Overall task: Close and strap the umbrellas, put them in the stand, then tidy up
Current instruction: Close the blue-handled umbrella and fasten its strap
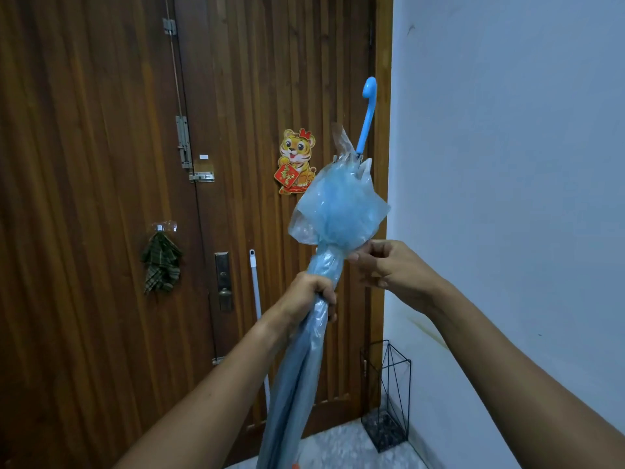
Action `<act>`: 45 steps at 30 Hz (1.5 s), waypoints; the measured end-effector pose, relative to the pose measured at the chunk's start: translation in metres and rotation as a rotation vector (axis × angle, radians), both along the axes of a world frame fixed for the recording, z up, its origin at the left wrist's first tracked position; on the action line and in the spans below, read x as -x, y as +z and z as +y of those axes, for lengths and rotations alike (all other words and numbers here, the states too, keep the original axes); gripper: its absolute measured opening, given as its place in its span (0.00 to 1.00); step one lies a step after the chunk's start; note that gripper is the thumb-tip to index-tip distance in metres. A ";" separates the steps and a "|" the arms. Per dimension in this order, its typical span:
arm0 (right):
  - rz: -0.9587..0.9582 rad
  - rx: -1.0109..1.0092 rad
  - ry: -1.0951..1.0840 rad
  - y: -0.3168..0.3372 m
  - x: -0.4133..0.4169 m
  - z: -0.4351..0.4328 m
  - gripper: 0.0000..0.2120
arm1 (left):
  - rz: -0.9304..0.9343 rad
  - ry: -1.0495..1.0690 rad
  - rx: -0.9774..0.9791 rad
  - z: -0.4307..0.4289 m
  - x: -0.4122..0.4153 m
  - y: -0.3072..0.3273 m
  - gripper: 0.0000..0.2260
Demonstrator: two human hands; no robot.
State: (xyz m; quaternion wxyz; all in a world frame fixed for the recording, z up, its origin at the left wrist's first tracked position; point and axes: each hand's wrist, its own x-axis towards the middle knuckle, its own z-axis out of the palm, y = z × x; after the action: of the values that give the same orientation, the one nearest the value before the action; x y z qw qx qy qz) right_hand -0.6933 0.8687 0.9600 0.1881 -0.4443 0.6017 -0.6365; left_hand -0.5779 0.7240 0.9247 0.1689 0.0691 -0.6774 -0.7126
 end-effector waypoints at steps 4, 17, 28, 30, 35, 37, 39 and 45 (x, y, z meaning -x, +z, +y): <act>-0.175 0.078 0.182 0.000 -0.002 -0.002 0.19 | 0.007 -0.399 -0.211 0.004 -0.007 0.009 0.13; 0.172 0.132 -0.329 -0.003 -0.017 -0.023 0.10 | 0.102 0.380 0.372 0.029 0.010 -0.013 0.11; 0.064 0.192 -0.179 -0.007 -0.017 -0.018 0.05 | 0.263 0.152 -0.036 0.013 0.001 0.002 0.22; -0.002 0.211 -0.138 -0.006 -0.014 -0.018 0.05 | 0.296 0.029 -0.117 0.012 0.002 0.003 0.21; -0.224 0.193 0.033 0.000 -0.012 -0.017 0.07 | 0.308 -0.165 -0.179 0.016 -0.004 0.007 0.20; -0.244 0.210 0.019 0.002 -0.013 -0.015 0.06 | 0.284 -0.070 -0.029 0.014 -0.007 0.009 0.19; -0.199 0.226 -0.045 0.001 -0.013 -0.016 0.09 | 0.290 0.118 0.179 0.010 -0.009 0.012 0.21; 0.050 0.215 -0.292 -0.006 -0.018 -0.029 0.06 | 0.336 0.429 0.395 0.015 0.000 0.005 0.20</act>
State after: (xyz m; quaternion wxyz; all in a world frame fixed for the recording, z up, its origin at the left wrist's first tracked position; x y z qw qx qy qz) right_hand -0.6749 0.8395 0.9536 0.0302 -0.3855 0.5927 -0.7066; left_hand -0.5777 0.7387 0.9295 0.4342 0.0576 -0.7352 -0.5173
